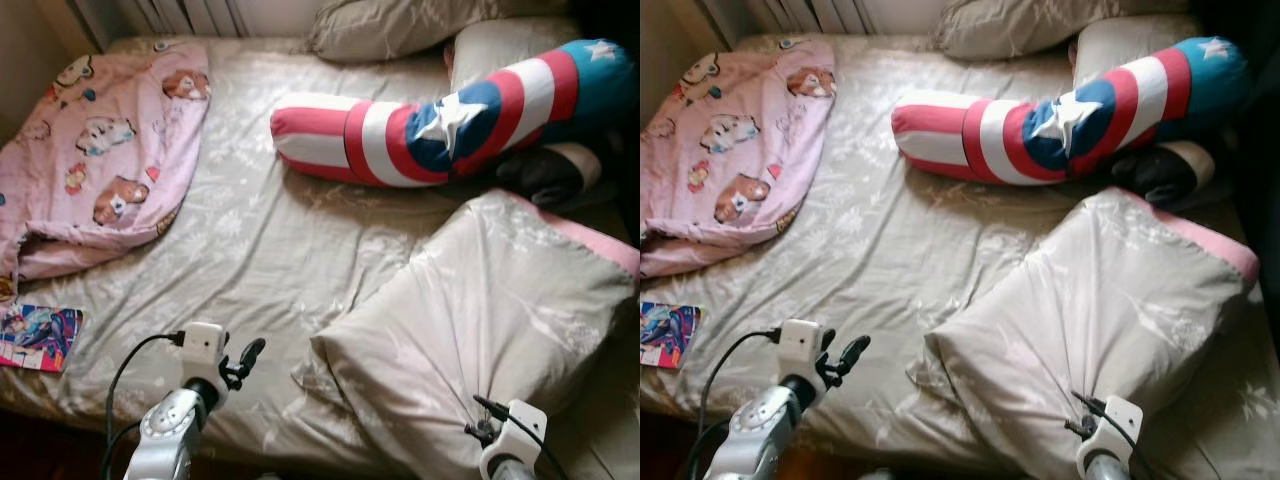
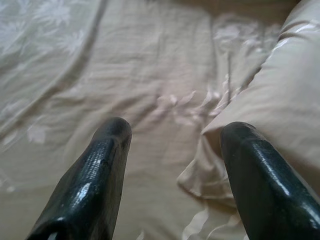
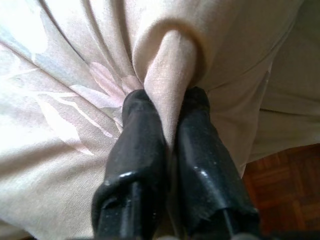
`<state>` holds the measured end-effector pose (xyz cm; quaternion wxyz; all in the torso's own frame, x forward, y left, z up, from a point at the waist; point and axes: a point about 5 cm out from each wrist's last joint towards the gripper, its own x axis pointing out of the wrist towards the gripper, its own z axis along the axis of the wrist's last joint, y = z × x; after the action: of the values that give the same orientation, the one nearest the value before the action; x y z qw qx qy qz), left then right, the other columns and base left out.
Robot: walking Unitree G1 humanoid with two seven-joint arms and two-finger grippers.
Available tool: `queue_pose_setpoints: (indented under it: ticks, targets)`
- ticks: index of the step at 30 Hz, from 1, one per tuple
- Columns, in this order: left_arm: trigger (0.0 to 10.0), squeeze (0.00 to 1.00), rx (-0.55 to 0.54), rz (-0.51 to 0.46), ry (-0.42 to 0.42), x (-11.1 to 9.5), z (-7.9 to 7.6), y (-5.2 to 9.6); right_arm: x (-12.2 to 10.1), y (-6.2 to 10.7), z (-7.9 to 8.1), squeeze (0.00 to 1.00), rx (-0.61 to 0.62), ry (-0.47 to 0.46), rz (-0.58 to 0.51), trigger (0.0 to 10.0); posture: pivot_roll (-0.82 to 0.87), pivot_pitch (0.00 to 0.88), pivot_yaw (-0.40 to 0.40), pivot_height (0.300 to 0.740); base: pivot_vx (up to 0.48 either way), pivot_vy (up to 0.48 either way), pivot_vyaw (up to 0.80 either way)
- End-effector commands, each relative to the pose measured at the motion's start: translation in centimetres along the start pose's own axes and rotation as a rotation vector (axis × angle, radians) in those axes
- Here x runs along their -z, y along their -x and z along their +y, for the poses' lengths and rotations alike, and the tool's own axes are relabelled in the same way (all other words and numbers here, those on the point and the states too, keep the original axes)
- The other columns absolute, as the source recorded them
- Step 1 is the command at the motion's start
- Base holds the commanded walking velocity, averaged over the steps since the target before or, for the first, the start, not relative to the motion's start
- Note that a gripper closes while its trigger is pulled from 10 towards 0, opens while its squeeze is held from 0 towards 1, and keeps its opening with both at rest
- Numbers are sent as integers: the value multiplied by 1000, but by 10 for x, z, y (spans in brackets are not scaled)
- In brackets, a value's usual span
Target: Clean up the room
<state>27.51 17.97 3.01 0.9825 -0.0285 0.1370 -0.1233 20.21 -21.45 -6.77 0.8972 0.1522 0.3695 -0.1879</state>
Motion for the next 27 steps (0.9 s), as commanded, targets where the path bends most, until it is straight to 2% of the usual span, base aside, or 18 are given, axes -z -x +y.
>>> queue_pose_setpoints:
  ticks: [1, 4, 6, 7, 10, 11, 12, 15, 18, 24, 27]
  targets:
    - [10000, 0, -18, 24, 16, 10, 2, 2, 17, 3, 6, 0, -20, -4, 73, 0, 58, 51, 69, 720, 0, 0, 0]
    - [10000, 0, -23, 22, 47, 11, -3, -4, -3, -1, 5, 0, -27, -13, -13, 0, 50, 5, 54, 720, 0, 0, 0]
    - [10000, 0, -25, 21, 50, 12, -3, -5, -6, -1, 5, 0, -28, -18, -30, 0, 50, 5, 54, 720, 0, 0, 0]
    - [10000, 0, -31, 22, 61, 13, -3, -6, -18, -3, 4, 0, -20, -36, -83, 0, 42, 0, 49, 720, 0, 0, 0]
    - [10000, 0, -35, 22, 78, 14, -3, -8, -34, -4, 2, 0, 2, -26, -146, 0, 34, 0, 47, 720, 0, 0, 0]
    - [10000, 0, -37, 22, 82, 13, -3, -9, -39, -5, 1, 0, 13, -24, -166, 2784, 29, 0, 44, 720, 0, 0, 0]
    - [10000, 0, -39, 21, 88, 14, -3, -9, -43, -5, 0, 0, 25, -25, -185, 10000, 26, 0, 42, 720, 0, 0, 0]
    - [10000, 0, -47, 17, 101, 16, -4, -11, -53, -5, -2, 0, 36, -16, -238, 10000, 0, 0, 28, 720, 0, 0, 0]
    - [10000, 0, -47, 21, 109, 18, -8, -14, -62, -4, 8, 0, -32, 11, -296, 10000, 10, 0, 12, 720, 0, 0, 0]
    - [10000, 0, -68, -7, 101, 16, -10, -18, -69, -5, 12, 0, -56, 50, -310, 10000, 7, 0, -7, 720, 0, 0, 0]
    - [10000, 0, -64, -8, 101, 17, -11, -19, -66, -5, 9, 0, -30, 69, -288, 10000, 7, 0, -12, 720, 0, -375, 0]
